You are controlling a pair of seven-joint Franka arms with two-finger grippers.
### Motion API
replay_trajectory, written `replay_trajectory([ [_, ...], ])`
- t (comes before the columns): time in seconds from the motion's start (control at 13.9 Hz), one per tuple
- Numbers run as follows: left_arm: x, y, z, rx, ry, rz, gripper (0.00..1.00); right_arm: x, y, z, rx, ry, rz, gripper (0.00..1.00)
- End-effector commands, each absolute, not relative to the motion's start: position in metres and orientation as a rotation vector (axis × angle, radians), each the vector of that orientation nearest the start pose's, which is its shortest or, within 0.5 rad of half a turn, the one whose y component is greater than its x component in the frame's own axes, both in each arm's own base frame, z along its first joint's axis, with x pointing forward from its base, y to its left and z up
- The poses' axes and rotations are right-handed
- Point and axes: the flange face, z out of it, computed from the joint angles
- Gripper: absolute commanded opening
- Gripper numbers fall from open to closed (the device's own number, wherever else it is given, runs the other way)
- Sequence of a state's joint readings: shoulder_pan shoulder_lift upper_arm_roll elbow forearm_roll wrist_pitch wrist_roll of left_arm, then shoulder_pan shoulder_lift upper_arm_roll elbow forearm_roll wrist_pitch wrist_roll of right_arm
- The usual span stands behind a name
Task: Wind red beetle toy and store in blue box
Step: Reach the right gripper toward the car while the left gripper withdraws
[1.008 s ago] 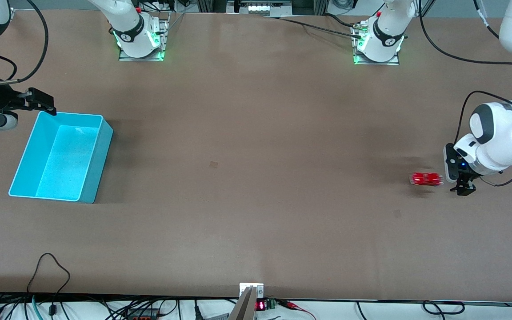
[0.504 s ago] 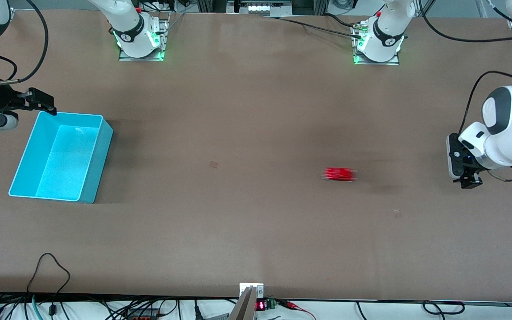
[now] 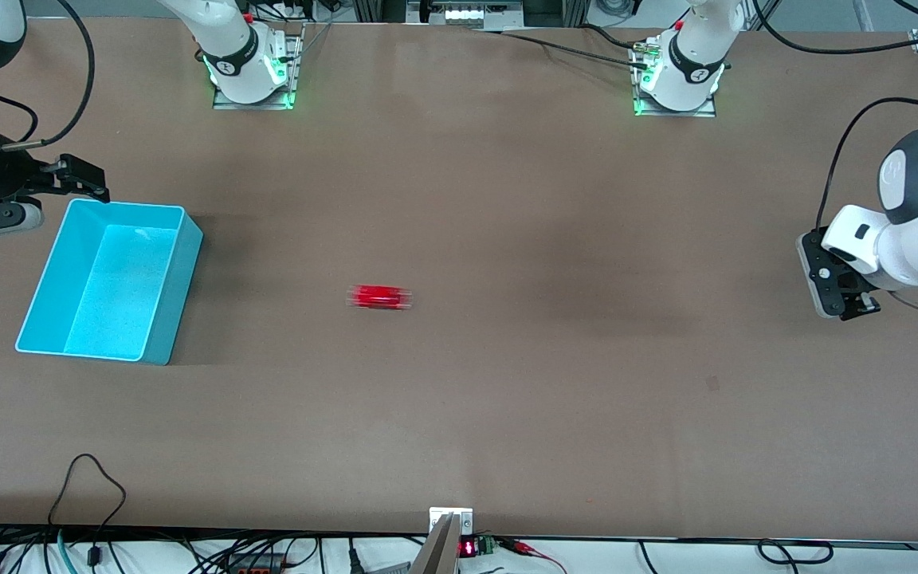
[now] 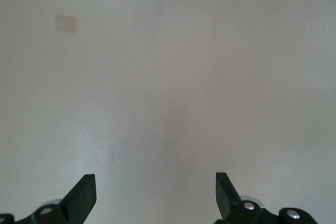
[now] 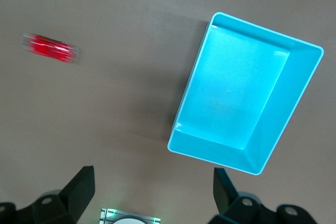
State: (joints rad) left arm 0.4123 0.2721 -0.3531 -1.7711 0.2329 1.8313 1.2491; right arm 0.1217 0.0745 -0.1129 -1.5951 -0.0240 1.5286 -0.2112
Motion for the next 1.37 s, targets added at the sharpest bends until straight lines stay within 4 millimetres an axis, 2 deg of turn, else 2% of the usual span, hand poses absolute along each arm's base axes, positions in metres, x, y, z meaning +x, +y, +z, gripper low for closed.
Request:
replay_trajectory([
  [0.0, 0.59, 0.066, 0.441, -2.635, 1.703, 0.342, 1.0, 0.566, 0.016, 0.57, -3.116, -0.367, 0.242, 1.0],
  [0.14, 0.586, 0.065, 0.454, -2.669, 1.656, 0.366, 1.0, 0.566, 0.023, 0.567, -3.109, -0.383, 0.258, 1.0],
  [0.29, 0.587, 0.063, 0.468, -2.724, 1.614, 0.356, 1.0, 0.57, 0.038, 0.567, -3.016, -0.376, 0.22, 1.0],
  [0.43, 0.585, 0.051, 0.479, -2.809, 1.507, 0.384, 1.0, 0.574, 0.039, 0.569, -2.993, -0.362, 0.172, 1.0],
  [0.5, 0.584, 0.039, 0.484, -2.846, 1.453, 0.395, 1.0, 0.578, 0.038, 0.566, -2.999, -0.357, 0.142, 1.0],
  [0.65, 0.585, 0.017, 0.499, -2.896, 1.323, 0.4, 1.0, 0.591, 0.039, 0.544, -3.005, -0.355, 0.164, 1.0],
  [0.79, 0.579, -0.011, 0.51, -2.938, 1.204, 0.469, 1.0, 0.603, 0.045, 0.507, -3.008, -0.365, 0.256, 1.0],
  [0.86, 0.577, -0.028, 0.519, -2.965, 1.092, 0.477, 1.0, 0.606, 0.048, 0.492, -3.008, -0.371, 0.299, 1.0],
  [1.01, 0.575, -0.044, 0.528, -3.018, 0.857, 0.473, 1.0, 0.611, 0.046, 0.46, -3.001, -0.352, 0.392, 1.0],
  [1.15, 0.57, -0.052, 0.538, -3.118, 0.661, 0.45, 1.0, 0.612, 0.05, 0.428, -3.001, -0.337, 0.443, 1.0],
  [1.3, 0.566, -0.044, 0.544, -3.191, 0.349, 0.439, 1.0, 0.611, 0.053, 0.399, -3.009, -0.289, 0.481, 1.0],
])
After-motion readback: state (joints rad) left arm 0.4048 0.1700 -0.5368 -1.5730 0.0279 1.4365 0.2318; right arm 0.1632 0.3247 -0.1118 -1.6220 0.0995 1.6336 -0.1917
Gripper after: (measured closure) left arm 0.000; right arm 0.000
